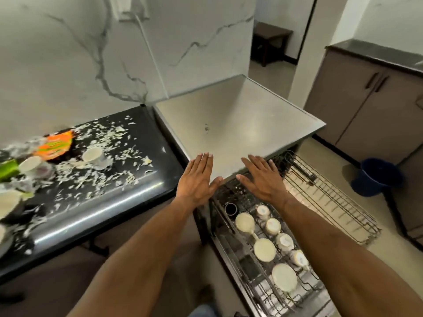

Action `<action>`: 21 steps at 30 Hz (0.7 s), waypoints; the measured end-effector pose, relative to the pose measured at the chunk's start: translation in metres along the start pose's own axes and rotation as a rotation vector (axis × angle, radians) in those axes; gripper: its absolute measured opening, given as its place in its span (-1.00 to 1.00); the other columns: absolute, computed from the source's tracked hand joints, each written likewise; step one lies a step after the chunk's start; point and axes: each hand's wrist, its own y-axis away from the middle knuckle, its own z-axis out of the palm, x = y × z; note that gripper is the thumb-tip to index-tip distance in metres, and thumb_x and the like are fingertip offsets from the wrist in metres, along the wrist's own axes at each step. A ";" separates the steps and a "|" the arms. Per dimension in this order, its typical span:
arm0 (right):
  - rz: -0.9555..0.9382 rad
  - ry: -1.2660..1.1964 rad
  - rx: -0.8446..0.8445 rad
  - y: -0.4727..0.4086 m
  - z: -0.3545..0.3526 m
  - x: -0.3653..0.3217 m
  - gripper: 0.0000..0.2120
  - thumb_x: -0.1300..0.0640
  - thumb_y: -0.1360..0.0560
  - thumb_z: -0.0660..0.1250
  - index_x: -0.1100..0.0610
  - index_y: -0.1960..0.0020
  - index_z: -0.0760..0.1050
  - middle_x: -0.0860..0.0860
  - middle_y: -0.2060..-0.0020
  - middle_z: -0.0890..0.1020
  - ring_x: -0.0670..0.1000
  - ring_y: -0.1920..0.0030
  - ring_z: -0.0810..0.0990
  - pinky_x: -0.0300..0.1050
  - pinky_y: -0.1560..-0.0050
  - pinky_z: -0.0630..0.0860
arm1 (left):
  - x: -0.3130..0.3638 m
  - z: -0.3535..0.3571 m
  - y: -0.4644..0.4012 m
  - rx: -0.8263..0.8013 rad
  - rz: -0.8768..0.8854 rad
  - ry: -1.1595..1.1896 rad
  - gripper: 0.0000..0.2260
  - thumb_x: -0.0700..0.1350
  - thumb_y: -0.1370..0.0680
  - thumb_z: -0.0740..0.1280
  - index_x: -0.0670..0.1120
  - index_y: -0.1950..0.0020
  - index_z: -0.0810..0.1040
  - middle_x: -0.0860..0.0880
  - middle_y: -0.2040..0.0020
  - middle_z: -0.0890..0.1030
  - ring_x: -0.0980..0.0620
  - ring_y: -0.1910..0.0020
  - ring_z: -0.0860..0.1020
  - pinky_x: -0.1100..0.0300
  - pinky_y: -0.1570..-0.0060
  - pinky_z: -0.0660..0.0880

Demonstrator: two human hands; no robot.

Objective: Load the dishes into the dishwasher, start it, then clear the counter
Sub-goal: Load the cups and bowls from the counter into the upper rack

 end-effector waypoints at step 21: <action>-0.303 -0.028 -0.041 -0.101 0.068 -0.259 -0.27 -0.39 -0.50 -0.09 -0.05 -0.57 0.10 -0.04 -0.57 0.11 -0.01 -0.57 0.00 0.13 -0.54 -0.11 | -0.246 -0.013 0.104 0.151 -0.331 0.053 -0.28 0.31 -0.58 -0.19 -0.12 -0.60 -0.11 -0.07 -0.60 -0.07 0.02 -0.57 -0.17 0.14 -0.48 -0.30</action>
